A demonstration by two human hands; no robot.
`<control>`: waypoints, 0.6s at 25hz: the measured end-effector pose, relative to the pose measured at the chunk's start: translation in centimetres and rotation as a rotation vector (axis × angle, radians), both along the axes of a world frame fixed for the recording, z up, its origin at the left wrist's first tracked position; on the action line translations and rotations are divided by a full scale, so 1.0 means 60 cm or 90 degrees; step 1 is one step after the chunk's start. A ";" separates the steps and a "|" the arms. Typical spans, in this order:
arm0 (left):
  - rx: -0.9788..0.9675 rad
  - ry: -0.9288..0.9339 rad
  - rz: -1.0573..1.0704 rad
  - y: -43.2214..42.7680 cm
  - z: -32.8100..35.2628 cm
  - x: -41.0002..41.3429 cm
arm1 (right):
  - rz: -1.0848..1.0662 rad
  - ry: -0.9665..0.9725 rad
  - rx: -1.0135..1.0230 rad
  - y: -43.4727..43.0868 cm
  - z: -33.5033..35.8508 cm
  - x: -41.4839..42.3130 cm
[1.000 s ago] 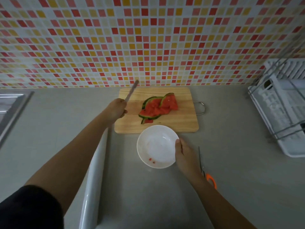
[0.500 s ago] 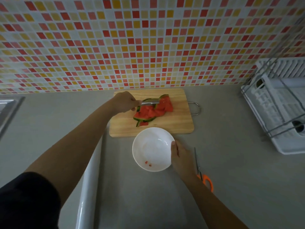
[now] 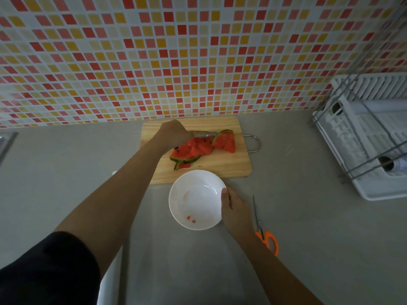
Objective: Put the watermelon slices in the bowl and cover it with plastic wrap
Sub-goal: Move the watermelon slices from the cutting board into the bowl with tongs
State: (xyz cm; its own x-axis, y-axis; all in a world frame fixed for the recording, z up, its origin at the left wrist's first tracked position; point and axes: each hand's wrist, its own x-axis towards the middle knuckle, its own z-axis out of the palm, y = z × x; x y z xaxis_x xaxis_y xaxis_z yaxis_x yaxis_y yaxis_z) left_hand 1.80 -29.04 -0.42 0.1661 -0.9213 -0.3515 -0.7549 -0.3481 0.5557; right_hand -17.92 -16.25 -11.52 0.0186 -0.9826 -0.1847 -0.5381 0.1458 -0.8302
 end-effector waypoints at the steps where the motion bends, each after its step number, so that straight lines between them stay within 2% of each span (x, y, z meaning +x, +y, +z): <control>1: 0.001 0.019 0.016 0.002 0.001 0.000 | 0.000 0.000 0.000 0.000 0.000 0.000; 6: 0.148 0.130 0.018 0.040 -0.029 -0.026 | 0.005 0.002 0.015 -0.001 -0.003 0.000; 9: 0.081 0.183 0.042 0.041 -0.043 -0.062 | 0.001 0.006 0.008 -0.001 -0.003 -0.001; 11: 0.043 0.168 0.050 0.031 -0.042 -0.080 | -0.005 0.012 0.000 -0.001 -0.004 0.000; 15: 0.042 0.156 0.078 0.022 -0.045 -0.091 | -0.004 0.009 -0.018 0.000 -0.006 0.000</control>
